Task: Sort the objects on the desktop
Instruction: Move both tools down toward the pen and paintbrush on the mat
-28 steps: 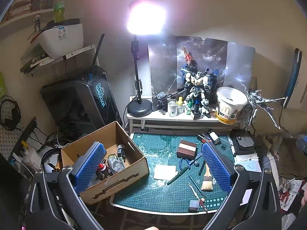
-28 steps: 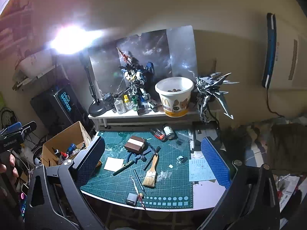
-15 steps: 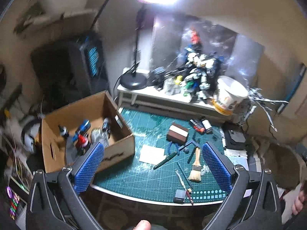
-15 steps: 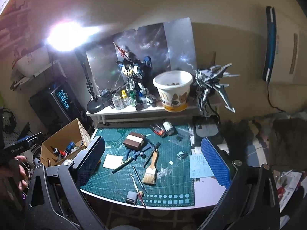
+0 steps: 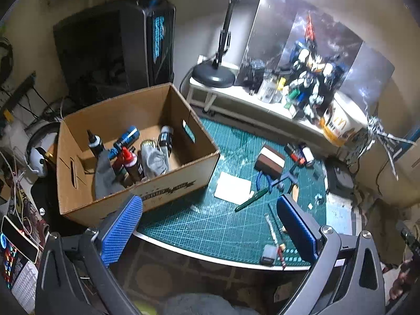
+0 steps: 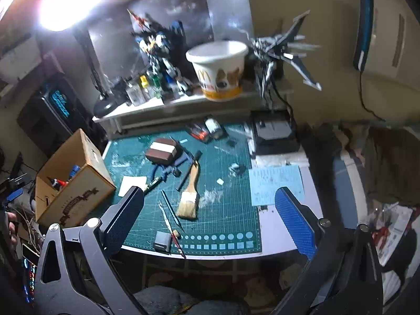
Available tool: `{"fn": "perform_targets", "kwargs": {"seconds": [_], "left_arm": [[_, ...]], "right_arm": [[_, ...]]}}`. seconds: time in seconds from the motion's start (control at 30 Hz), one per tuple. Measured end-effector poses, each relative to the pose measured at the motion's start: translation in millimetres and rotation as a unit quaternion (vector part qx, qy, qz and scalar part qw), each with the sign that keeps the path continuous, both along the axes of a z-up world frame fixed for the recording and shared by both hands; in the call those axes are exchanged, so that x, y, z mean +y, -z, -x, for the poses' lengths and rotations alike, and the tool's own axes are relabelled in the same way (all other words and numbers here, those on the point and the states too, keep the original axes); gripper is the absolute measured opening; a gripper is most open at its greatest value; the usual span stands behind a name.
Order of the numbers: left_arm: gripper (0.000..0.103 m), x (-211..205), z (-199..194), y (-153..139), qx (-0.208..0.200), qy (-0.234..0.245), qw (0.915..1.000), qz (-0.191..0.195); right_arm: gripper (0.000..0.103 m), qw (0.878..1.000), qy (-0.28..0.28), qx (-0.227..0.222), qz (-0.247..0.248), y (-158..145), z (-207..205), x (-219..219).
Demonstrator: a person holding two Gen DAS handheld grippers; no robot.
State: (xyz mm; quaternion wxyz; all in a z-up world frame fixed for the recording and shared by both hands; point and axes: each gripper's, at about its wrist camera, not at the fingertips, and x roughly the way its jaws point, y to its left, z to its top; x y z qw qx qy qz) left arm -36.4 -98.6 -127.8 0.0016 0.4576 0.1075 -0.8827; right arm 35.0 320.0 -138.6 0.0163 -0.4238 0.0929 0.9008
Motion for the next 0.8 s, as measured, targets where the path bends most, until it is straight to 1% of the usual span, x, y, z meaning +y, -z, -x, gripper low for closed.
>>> {"fn": "perform_targets", "kwargs": {"seconds": [0.13,0.23,0.33,0.4,0.43,0.5,0.6,0.67,0.73,0.8], "left_arm": [[0.103,1.1,9.8,24.1,-0.026,0.033,0.9991,0.005],[0.103,4.4,19.7,39.5,-0.048,0.063,0.9968,-0.005],[0.103,13.1,30.8,54.3,-0.063,0.095,0.9934,-0.014],[0.103,24.2,37.8,64.8,-0.071,0.119,0.9902,-0.016],[0.103,29.8,41.0,69.5,-0.075,0.130,0.9885,-0.018],[0.103,40.5,46.1,78.7,-0.078,0.146,0.9860,-0.020],[0.103,55.0,56.1,93.4,-0.090,0.164,0.9821,-0.020],[0.103,67.3,64.0,104.3,-0.092,0.174,0.9804,-0.011],[0.103,81.2,71.6,114.8,-0.080,0.187,0.9790,0.008],[0.103,95.2,79.0,125.4,-0.060,0.211,0.9754,0.022]], "right_arm": [[0.099,1.000,0.005,-0.009,0.005,19.0,-0.5,-7.9],[0.098,1.000,0.006,-0.018,0.003,29.4,-2.3,-16.7],[0.091,0.999,0.010,-0.031,0.005,40.4,-3.9,-21.1],[0.088,0.999,0.014,-0.041,0.012,47.5,-4.1,-22.7],[0.084,0.999,0.015,-0.045,0.018,51.2,-3.3,-23.3],[0.084,0.998,0.017,-0.053,0.024,59.4,0.2,-24.1],[0.079,0.997,0.011,-0.066,0.035,71.6,8.4,-22.9],[0.077,0.996,0.005,-0.077,0.043,82.7,18.2,-21.1],[0.077,0.995,-0.002,-0.086,0.053,94.0,30.9,-18.9],[0.077,0.992,-0.011,-0.100,0.070,112.8,49.5,-13.8]]}}
